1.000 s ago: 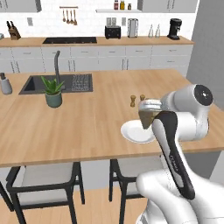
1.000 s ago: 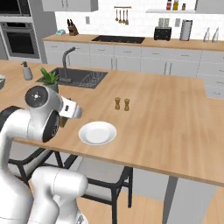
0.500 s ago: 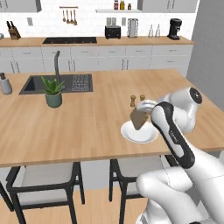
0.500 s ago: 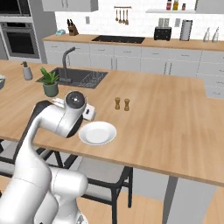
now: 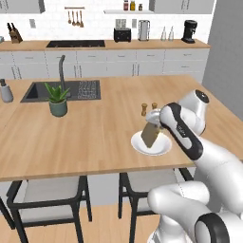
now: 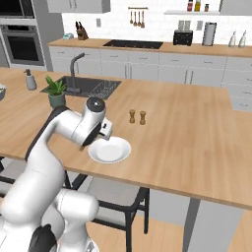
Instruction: Start the toaster. Once the lever pops up, take the bread to the plate on the dining counter.
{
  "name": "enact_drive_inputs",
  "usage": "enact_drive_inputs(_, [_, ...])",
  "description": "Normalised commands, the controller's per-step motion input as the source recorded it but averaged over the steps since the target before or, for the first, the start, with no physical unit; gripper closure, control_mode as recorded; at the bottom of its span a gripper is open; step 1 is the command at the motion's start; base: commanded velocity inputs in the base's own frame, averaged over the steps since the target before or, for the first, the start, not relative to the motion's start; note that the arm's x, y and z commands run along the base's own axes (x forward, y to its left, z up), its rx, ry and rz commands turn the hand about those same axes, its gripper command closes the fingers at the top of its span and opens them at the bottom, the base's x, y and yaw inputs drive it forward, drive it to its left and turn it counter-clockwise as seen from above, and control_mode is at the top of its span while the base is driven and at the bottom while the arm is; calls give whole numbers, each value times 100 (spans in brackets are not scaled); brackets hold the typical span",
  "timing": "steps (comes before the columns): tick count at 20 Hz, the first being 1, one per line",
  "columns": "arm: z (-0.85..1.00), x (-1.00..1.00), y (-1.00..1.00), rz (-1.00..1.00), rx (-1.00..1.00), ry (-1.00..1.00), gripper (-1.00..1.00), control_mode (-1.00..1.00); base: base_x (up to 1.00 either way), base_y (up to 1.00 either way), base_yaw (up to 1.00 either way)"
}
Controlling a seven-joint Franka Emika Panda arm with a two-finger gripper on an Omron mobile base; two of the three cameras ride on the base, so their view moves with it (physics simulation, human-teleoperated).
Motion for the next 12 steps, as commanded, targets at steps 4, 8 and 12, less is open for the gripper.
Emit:
enact_drive_inputs(4, [-16,18,-22,3,0,0,100,-100,0,0,0])
enact_drive_inputs(8, [-38,22,-13,2,0,0,100,-100,0,0,0])
enact_drive_inputs(12, [-34,16,-12,4,0,0,100,-100,0,0,0])
